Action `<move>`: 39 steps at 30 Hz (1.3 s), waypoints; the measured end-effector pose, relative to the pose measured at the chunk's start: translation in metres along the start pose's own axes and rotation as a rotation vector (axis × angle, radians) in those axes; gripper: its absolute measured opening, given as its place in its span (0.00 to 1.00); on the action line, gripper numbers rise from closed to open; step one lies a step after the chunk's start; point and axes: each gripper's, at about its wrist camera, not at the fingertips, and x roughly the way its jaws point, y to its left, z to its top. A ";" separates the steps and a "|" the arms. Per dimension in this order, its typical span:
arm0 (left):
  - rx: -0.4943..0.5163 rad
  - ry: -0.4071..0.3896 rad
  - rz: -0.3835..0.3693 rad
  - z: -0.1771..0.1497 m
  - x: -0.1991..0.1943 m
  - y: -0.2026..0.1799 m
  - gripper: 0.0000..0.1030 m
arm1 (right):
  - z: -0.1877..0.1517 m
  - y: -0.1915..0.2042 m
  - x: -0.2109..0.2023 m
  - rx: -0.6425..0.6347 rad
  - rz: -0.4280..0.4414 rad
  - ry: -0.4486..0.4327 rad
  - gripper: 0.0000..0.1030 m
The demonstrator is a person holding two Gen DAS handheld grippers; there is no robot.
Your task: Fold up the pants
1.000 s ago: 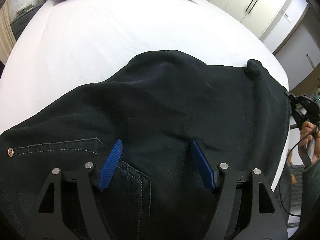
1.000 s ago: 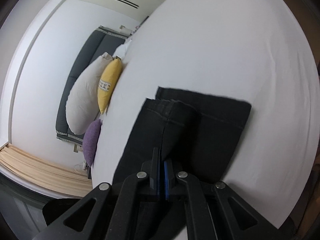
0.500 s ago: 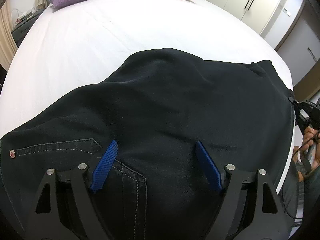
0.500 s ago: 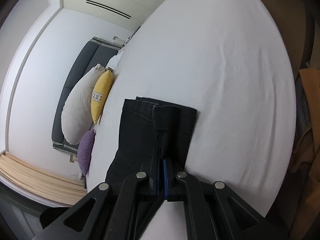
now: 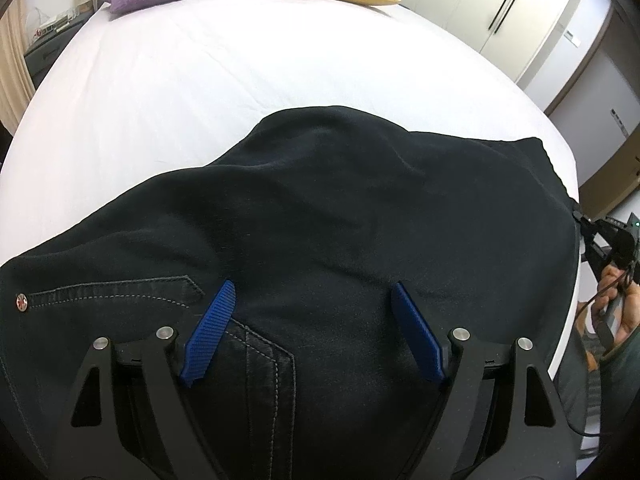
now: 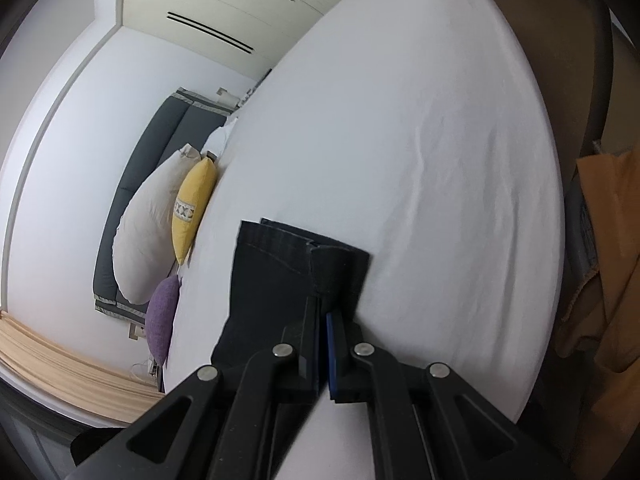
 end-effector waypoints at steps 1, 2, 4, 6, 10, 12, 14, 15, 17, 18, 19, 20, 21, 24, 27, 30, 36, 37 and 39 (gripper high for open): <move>-0.002 -0.003 -0.003 -0.001 0.000 0.001 0.78 | 0.000 -0.001 -0.004 -0.002 -0.009 -0.008 0.02; -0.003 -0.005 -0.005 -0.002 0.000 0.002 0.78 | 0.002 -0.002 -0.010 0.007 -0.036 -0.025 0.02; -0.007 -0.011 -0.010 -0.004 -0.002 0.005 0.78 | 0.007 -0.008 -0.022 0.052 -0.096 -0.061 0.16; -0.015 -0.021 -0.017 -0.004 -0.005 0.010 0.78 | 0.017 -0.002 -0.041 0.052 -0.172 -0.121 0.16; -0.033 -0.034 -0.024 -0.005 -0.012 0.017 0.78 | 0.019 0.077 -0.035 -0.156 0.019 -0.009 0.16; -0.046 -0.039 -0.028 -0.005 -0.014 0.020 0.78 | -0.009 0.141 0.000 -0.318 0.157 0.222 0.17; -0.054 -0.046 -0.032 -0.005 -0.017 0.024 0.78 | -0.059 0.196 0.045 -0.493 0.226 0.478 0.32; -0.058 -0.048 -0.035 -0.006 -0.018 0.025 0.78 | -0.075 0.208 0.058 -0.539 0.217 0.528 0.33; -0.075 -0.061 -0.052 -0.008 -0.024 0.033 0.78 | -0.103 0.220 0.087 -0.585 0.181 0.644 0.33; -0.084 -0.067 -0.061 -0.008 -0.026 0.037 0.78 | -0.108 0.217 0.100 -0.571 0.149 0.677 0.33; -0.090 -0.070 -0.068 -0.008 -0.028 0.040 0.78 | -0.108 0.211 0.109 -0.541 0.112 0.693 0.33; -0.098 -0.075 -0.078 -0.010 -0.029 0.043 0.78 | -0.108 0.203 0.117 -0.510 0.094 0.725 0.33; -0.101 -0.078 -0.081 -0.010 -0.030 0.045 0.78 | -0.109 0.199 0.122 -0.500 0.088 0.753 0.33; -0.091 -0.079 -0.070 -0.012 -0.030 0.047 0.78 | -0.112 0.177 0.148 -0.499 0.007 0.812 0.33; -0.083 -0.080 -0.064 -0.013 -0.032 0.048 0.78 | -0.096 0.157 0.172 -0.491 -0.017 0.710 0.07; -0.094 -0.081 -0.078 -0.016 -0.036 0.054 0.78 | -0.072 0.147 0.174 -0.462 -0.064 0.524 0.00; -0.089 -0.088 -0.072 -0.021 -0.035 0.054 0.78 | -0.055 0.168 0.124 -0.630 -0.177 0.306 0.27; -0.087 -0.090 -0.071 -0.022 -0.036 0.055 0.78 | -0.052 0.170 0.116 -0.646 -0.170 0.291 0.29; -0.087 -0.092 -0.069 -0.019 -0.032 0.047 0.78 | -0.058 0.176 0.116 -0.647 -0.097 0.404 0.29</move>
